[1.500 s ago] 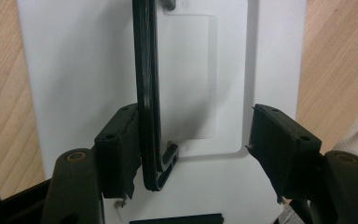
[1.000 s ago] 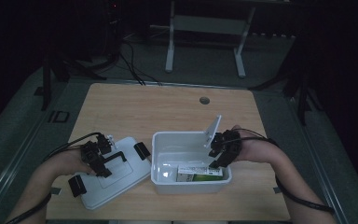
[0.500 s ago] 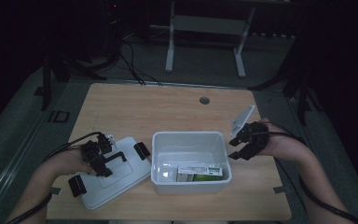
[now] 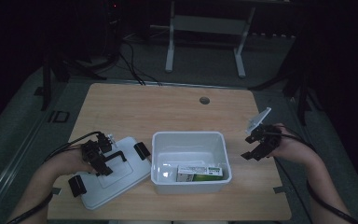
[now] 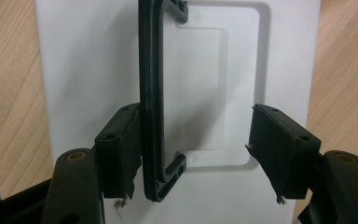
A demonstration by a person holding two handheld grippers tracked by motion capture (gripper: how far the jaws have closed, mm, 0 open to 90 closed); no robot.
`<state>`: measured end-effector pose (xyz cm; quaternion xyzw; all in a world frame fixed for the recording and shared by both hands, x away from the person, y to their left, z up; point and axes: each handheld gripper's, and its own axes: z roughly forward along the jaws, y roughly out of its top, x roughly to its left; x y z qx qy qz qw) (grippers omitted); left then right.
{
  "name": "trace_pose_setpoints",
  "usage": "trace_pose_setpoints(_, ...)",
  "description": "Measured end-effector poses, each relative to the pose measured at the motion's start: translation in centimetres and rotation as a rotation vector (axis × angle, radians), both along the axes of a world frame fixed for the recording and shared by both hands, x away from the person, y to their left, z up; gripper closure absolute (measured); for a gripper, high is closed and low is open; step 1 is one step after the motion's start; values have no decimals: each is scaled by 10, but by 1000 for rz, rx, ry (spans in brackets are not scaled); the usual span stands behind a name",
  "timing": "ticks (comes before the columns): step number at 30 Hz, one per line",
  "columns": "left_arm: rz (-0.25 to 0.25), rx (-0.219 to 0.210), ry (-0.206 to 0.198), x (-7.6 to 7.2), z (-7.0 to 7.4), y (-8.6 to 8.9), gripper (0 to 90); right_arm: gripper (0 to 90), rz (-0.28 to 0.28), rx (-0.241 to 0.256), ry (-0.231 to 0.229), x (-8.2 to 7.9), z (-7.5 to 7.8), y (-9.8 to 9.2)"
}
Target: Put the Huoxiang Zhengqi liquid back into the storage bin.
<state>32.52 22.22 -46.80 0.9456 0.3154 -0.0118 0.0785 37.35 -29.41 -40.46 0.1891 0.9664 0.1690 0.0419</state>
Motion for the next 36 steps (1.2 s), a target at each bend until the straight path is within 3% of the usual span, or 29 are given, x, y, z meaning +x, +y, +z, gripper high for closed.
trace_pose_setpoints(7, 15, 5, 1, 0, -2, 1, 357, 197, -89, 33, 29, 11, -29, -15)
trace_pose_setpoints(10, 24, 6, -9, 0, -2, 3, 357, 170, -131, 9, 4, 11, -39, -17)
trace_pose_setpoints(17, 33, -13, -34, -1, -1, 9, 357, 172, -182, 48, 53, 10, -63, -23)
trace_pose_setpoints(20, 43, -15, -35, 0, -1, 11, 400, 173, -165, 71, 16, 6, -68, -23)
trace_pose_setpoints(24, 49, -6, -38, 3, -2, 11, 452, 175, -152, 41, -20, 5, -73, -22)
trace_pose_setpoints(36, 17, 1, 9, 15, -8, 1, 618, 186, -144, -7, -21, 4, -83, -25)
